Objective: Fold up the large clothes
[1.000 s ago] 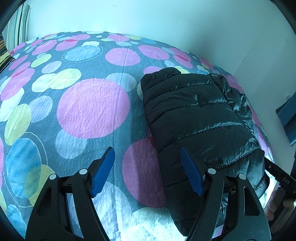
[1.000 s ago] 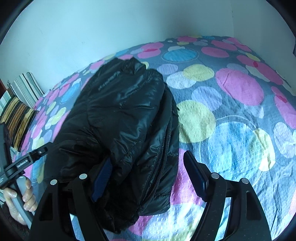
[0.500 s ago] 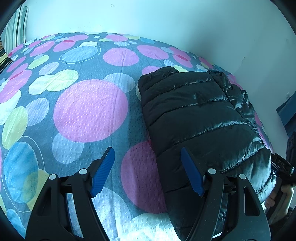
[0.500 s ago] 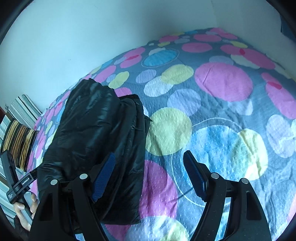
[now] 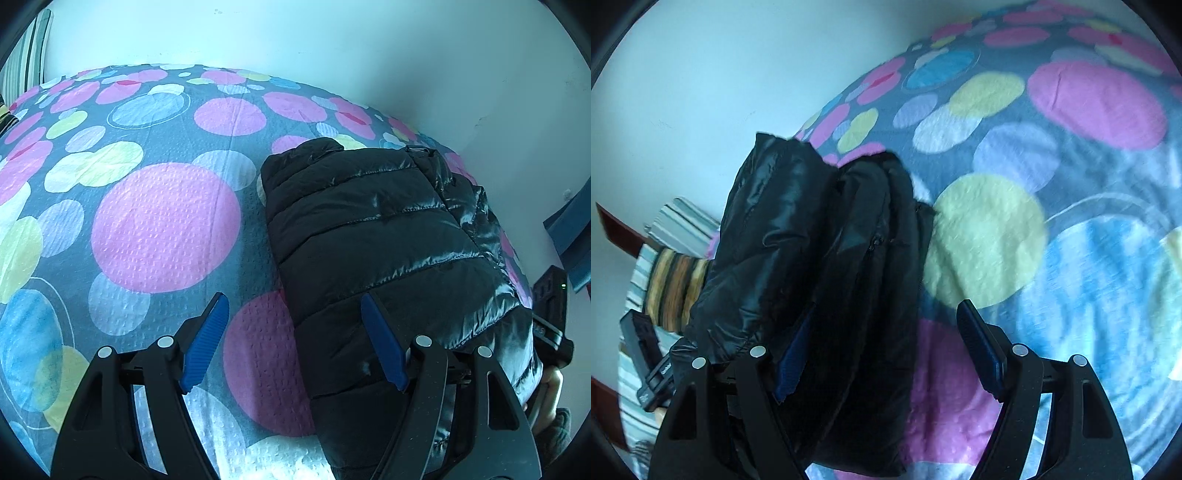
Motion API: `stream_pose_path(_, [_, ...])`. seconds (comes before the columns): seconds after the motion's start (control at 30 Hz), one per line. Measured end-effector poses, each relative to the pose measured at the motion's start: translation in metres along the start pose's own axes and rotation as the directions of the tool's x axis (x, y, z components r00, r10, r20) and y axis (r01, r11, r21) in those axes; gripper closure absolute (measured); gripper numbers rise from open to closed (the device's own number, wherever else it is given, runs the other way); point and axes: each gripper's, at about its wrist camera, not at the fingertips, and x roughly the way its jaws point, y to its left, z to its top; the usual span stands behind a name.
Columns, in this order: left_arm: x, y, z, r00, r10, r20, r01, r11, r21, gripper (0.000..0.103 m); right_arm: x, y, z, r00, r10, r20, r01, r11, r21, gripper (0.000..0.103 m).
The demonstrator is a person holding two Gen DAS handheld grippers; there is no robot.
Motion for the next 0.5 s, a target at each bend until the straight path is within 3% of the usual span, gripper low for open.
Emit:
stream_pose_path(0.17, [0.002, 0.002, 0.001, 0.998, -0.066, -0.012, 0.065, 0.998, -0.022, 0.023, 0.013, -0.005, 0.001, 0.998, 0.062, -0.017, -0.061, 0.998, 0.028, 0.028])
stream_pose_path(0.5, [0.021, -0.004, 0.005, 0.986, -0.156, -0.053, 0.155, 0.987, -0.034, 0.018, 0.022, -0.006, 0.004, 0.995, 0.098, -0.022, -0.098, 0.995, 0.018, 0.028])
